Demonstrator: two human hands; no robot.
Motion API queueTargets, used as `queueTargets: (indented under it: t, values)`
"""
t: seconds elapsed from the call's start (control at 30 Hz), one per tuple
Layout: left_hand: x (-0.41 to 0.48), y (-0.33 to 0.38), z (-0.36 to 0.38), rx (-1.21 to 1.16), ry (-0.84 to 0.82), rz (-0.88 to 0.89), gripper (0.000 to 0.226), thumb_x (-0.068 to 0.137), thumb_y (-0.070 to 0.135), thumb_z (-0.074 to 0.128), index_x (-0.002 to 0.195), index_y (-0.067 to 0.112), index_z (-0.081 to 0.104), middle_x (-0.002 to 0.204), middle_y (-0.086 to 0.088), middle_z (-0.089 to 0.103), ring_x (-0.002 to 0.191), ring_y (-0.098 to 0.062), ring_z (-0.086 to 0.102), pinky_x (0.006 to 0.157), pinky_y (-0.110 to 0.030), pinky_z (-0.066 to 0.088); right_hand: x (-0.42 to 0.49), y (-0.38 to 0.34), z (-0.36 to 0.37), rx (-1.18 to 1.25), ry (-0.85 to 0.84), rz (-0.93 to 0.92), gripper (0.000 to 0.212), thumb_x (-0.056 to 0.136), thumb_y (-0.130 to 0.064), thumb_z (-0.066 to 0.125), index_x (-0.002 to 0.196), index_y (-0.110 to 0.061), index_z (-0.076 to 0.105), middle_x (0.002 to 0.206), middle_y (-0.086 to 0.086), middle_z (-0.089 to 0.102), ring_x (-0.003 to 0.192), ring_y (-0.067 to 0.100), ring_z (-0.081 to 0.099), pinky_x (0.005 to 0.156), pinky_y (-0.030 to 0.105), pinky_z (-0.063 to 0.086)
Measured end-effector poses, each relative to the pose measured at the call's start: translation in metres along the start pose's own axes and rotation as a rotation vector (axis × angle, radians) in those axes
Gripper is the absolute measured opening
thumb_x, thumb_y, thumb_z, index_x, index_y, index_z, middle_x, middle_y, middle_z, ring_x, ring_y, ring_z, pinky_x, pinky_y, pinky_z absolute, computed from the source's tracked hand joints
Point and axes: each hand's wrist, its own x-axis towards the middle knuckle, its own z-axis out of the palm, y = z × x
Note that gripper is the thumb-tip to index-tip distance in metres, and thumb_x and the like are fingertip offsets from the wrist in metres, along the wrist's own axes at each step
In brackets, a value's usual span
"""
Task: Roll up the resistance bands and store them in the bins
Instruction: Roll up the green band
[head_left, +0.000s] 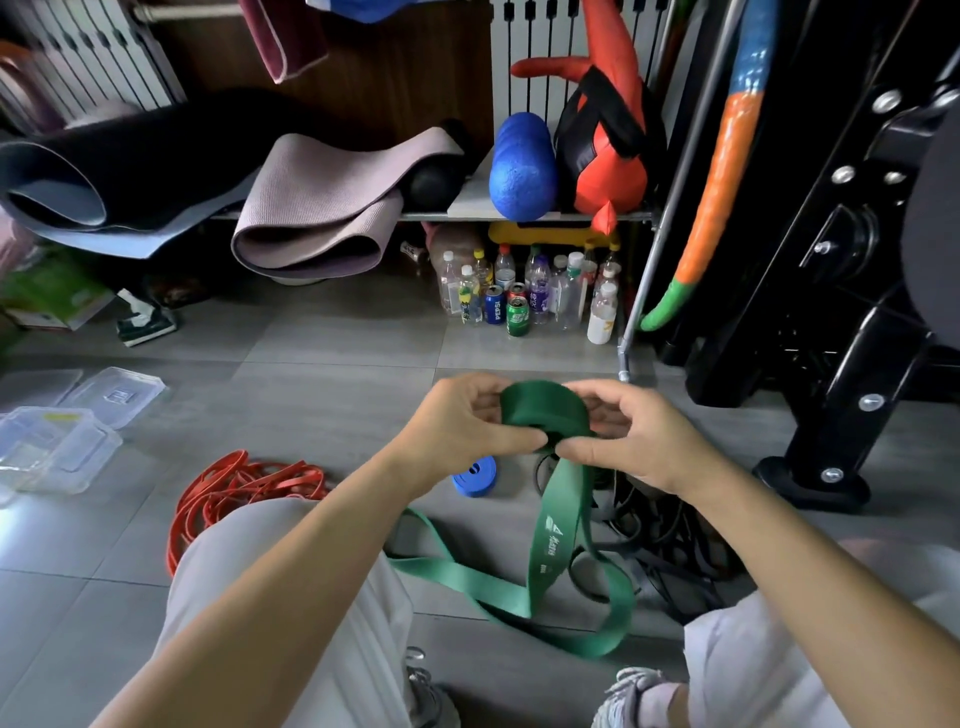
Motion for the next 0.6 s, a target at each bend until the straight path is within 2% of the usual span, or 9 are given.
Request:
queueTargets:
  t: [0.07,0.17,0.27,0.37,0.43,0.47,0.53,0.6]
  values:
    - [-0.001,0.003,-0.004,-0.153,0.034,0.020,0.040,0.063,0.002,0.081,0.099,0.009,0.066,0.098,-0.011,0.073,0.090,-0.024,0.069,0.085,-0.033,0.055,0.000,-0.002,0.002,0.060,0.031,-0.003,0.049,0.054,-0.033,0.079,0.100,-0.033,0.062,0.093,-0.019,0.071,0.094,0.000,0.064,0.088,0.018,0.047]
    - [-0.002,0.004,-0.002,-0.302,0.006,0.035,0.048,0.059,0.008,0.084,0.104,0.006,0.066,0.101,-0.014,0.071,0.093,-0.026,0.068,0.088,-0.035,0.054,0.001,-0.001,0.011,0.204,0.061,-0.073,0.043,0.058,-0.020,0.077,0.099,-0.027,0.065,0.090,-0.011,0.073,0.089,0.006,0.067,0.083,0.019,0.050]
    - [-0.002,0.003,0.004,-0.381,-0.047,0.011,0.043,0.065,0.005,0.078,0.106,0.006,0.065,0.102,-0.013,0.071,0.097,-0.030,0.065,0.093,-0.041,0.050,0.003,-0.002,0.016,0.299,0.085,-0.133,0.034,0.065,-0.013,0.080,0.094,-0.028,0.071,0.095,-0.006,0.074,0.093,0.010,0.068,0.080,0.018,0.050]
    - [-0.003,0.003,0.007,-0.375,-0.091,-0.020,0.044,0.067,0.007,0.076,0.109,0.008,0.061,0.102,-0.008,0.069,0.093,-0.023,0.066,0.088,-0.035,0.054,0.006,-0.002,0.012,0.250,0.110,-0.118,0.032,0.069,-0.009,0.076,0.096,-0.024,0.069,0.095,-0.003,0.074,0.092,0.013,0.068,0.080,0.021,0.052]
    - [-0.002,0.005,0.003,-0.049,-0.036,0.011,0.054,0.071,0.008,0.077,0.120,0.014,0.055,0.114,-0.002,0.063,0.095,-0.018,0.065,0.087,-0.032,0.054,0.008,0.001,0.007,0.096,0.102,-0.086,0.037,0.071,-0.006,0.078,0.098,-0.029,0.065,0.094,-0.006,0.073,0.090,0.011,0.068,0.081,0.023,0.052]
    - [-0.001,0.006,0.000,0.197,0.001,0.050,0.063,0.072,0.012,0.079,0.128,0.018,0.050,0.119,0.003,0.057,0.096,-0.014,0.061,0.086,-0.025,0.052,0.009,0.002,0.006,-0.016,0.091,-0.064,0.039,0.070,-0.008,0.080,0.097,-0.032,0.064,0.094,-0.007,0.073,0.090,0.010,0.068,0.081,0.027,0.053]
    - [0.001,0.011,-0.004,0.598,-0.009,0.147,0.077,0.070,0.026,0.081,0.137,0.026,0.041,0.121,0.010,0.048,0.089,-0.006,0.053,0.074,-0.007,0.041,0.009,0.005,0.007,-0.219,0.032,-0.018,0.033,0.068,-0.020,0.080,0.092,-0.038,0.065,0.090,-0.011,0.072,0.087,0.009,0.068,0.081,0.032,0.055]
    - [0.003,0.016,-0.004,0.794,-0.114,0.177,0.069,0.070,0.032,0.079,0.132,0.025,0.048,0.112,0.012,0.050,0.083,-0.008,0.051,0.067,-0.010,0.035,0.007,0.005,0.011,-0.341,-0.007,-0.015,0.031,0.065,-0.029,0.078,0.088,-0.045,0.064,0.083,-0.019,0.068,0.081,0.000,0.065,0.074,0.020,0.053]
